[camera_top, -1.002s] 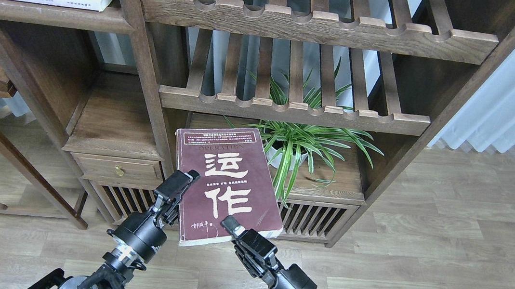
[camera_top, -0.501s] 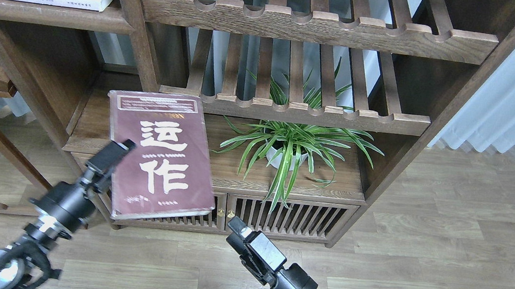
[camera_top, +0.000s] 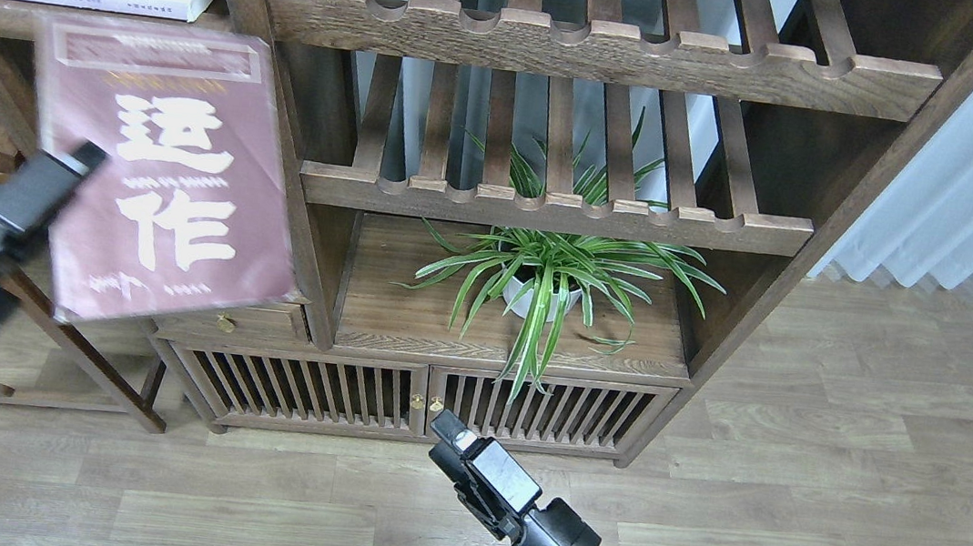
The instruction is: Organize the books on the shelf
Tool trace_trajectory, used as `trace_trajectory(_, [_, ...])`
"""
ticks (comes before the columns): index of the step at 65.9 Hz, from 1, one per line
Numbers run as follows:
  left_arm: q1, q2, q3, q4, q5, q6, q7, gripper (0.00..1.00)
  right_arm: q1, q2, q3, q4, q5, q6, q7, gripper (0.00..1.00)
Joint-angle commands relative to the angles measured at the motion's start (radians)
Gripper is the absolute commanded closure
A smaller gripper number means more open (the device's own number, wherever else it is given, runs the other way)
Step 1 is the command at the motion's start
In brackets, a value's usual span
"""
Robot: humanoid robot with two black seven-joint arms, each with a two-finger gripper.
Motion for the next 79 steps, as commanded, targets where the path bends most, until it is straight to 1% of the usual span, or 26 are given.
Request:
trace_trajectory(1, [-0.013, 0.050, -0.044, -0.009, 0.006, 0.000, 0.003, 0.92, 0.000, 0.000, 0.000, 0.000, 0.000, 0.000, 0.000, 0.00])
trace_trajectory(4, [-0.023, 0.059, -0.058, -0.008, 0.011, 0.000, 0.008, 0.92, 0.000, 0.000, 0.000, 0.000, 0.000, 0.000, 0.000, 0.00])
trace_trajectory(11, [-0.065, 0.067, -0.097, -0.005, 0.053, 0.000, 0.049, 0.92, 0.000, 0.000, 0.001, 0.000, 0.000, 0.000, 0.000, 0.00])
trace_trajectory(14, [-0.083, 0.067, -0.114, -0.002, 0.078, 0.000, 0.060, 0.92, 0.000, 0.000, 0.001, 0.000, 0.000, 0.000, 0.000, 0.00])
trace_trajectory(23, [-0.122, 0.090, -0.180, 0.003, 0.162, 0.000, 0.066, 0.92, -0.002, 0.000, 0.003, 0.000, 0.000, 0.000, 0.000, 0.00])
trace_trajectory(29, [-0.125, 0.136, -0.238, 0.004, 0.184, 0.000, 0.072, 0.92, -0.002, 0.000, 0.011, 0.000, 0.000, 0.000, 0.000, 0.00])
trace_trajectory(38, [-0.126, 0.170, -0.294, 0.009, 0.199, 0.000, 0.089, 0.91, -0.002, 0.000, 0.011, 0.000, 0.000, 0.000, 0.000, 0.00])
trace_trajectory(46, [-0.125, 0.185, -0.323, 0.052, 0.202, 0.000, 0.101, 0.91, -0.002, 0.000, 0.011, 0.000, 0.000, 0.000, 0.000, 0.00])
trace_trajectory(50, [-0.132, 0.197, -0.328, 0.090, 0.204, 0.000, 0.116, 0.91, -0.002, 0.000, 0.011, 0.000, 0.000, 0.000, 0.000, 0.00])
trace_trajectory(57, [-0.210, 0.208, -0.318, 0.150, 0.248, 0.000, 0.147, 0.91, -0.002, 0.000, 0.011, 0.000, 0.000, 0.000, 0.000, 0.00])
trace_trajectory(70, [-0.352, 0.214, -0.271, 0.237, 0.333, 0.000, 0.152, 0.91, -0.003, 0.000, 0.011, -0.003, 0.000, 0.000, 0.000, 0.00])
trace_trajectory(73, [-0.392, 0.214, -0.242, 0.257, 0.342, 0.000, 0.152, 0.91, -0.005, 0.000, 0.012, -0.003, 0.000, 0.000, 0.000, 0.00])
trace_trajectory(74, [-0.454, 0.216, -0.190, 0.295, 0.352, 0.000, 0.152, 0.91, -0.005, 0.000, 0.011, -0.003, 0.000, 0.000, 0.000, 0.00])
trace_trajectory(79, [-0.533, 0.217, -0.141, 0.340, 0.369, 0.000, 0.153, 0.91, -0.005, 0.000, 0.011, -0.003, 0.002, 0.000, 0.000, 0.00])
